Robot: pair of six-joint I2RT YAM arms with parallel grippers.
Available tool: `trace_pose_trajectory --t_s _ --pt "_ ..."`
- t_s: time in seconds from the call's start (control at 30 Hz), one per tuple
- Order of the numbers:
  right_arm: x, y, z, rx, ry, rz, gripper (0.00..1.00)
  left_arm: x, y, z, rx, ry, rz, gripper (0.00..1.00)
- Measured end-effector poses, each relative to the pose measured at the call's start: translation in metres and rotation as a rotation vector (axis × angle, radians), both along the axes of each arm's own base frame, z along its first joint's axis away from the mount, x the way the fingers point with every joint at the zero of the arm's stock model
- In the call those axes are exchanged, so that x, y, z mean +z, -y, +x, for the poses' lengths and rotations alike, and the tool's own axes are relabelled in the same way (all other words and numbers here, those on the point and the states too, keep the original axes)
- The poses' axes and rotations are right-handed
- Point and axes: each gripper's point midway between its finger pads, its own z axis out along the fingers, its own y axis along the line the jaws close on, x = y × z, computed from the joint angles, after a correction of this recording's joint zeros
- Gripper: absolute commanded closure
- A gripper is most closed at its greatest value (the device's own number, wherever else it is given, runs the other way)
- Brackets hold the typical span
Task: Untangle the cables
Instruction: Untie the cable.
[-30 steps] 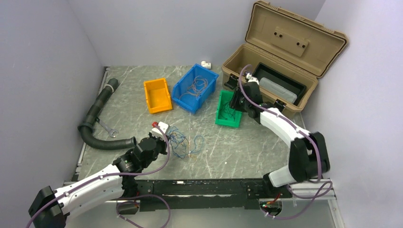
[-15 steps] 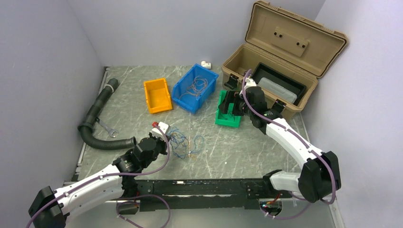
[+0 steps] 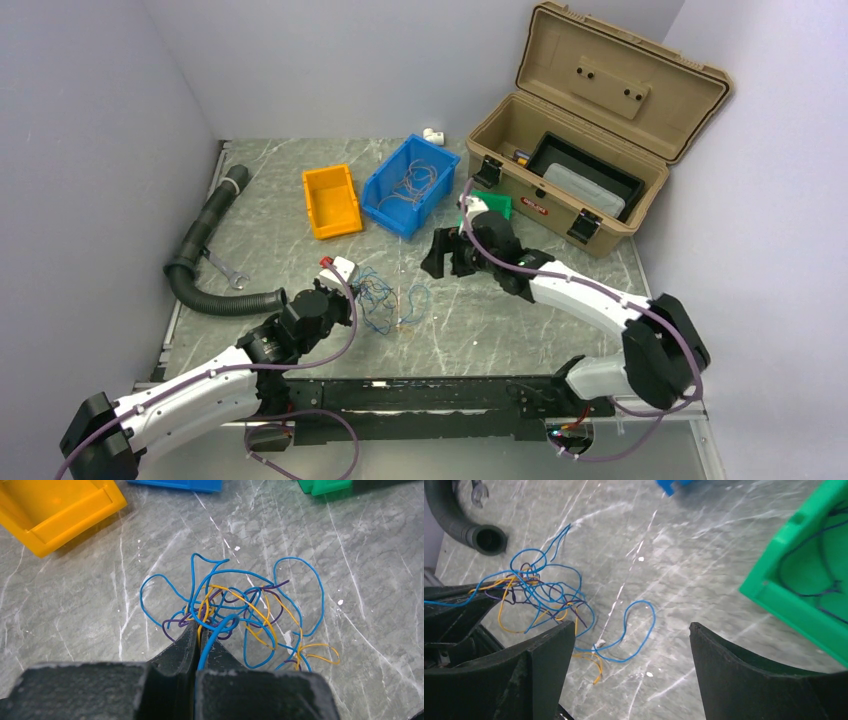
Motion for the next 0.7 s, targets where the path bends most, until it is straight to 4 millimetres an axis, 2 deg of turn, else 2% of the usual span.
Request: trace_pose_trajectory --t_s 0.13,0.3,0.47,0.7 --pt "-0.026 -0.026 -0.011 0.066 -0.044 -0.016 0.17 0.001 0.0 0.0 -0.002 0.003 -0.004 1.0" --pt "-0.061 -0.045 -0.029 0.118 -0.122 -0.056 0.12 0.002 0.0 0.0 -0.003 0.004 -0.006 1.0" --pt "-0.077 -0.043 -0.035 0.077 -0.16 -0.118 0.15 0.0 0.0 -0.001 -0.003 0.004 -0.005 1.0" --pt "-0.088 -0.039 -0.042 0.033 -0.178 -0.174 0.27 0.0 0.0 -0.001 -0.003 0.004 -0.005 1.0"
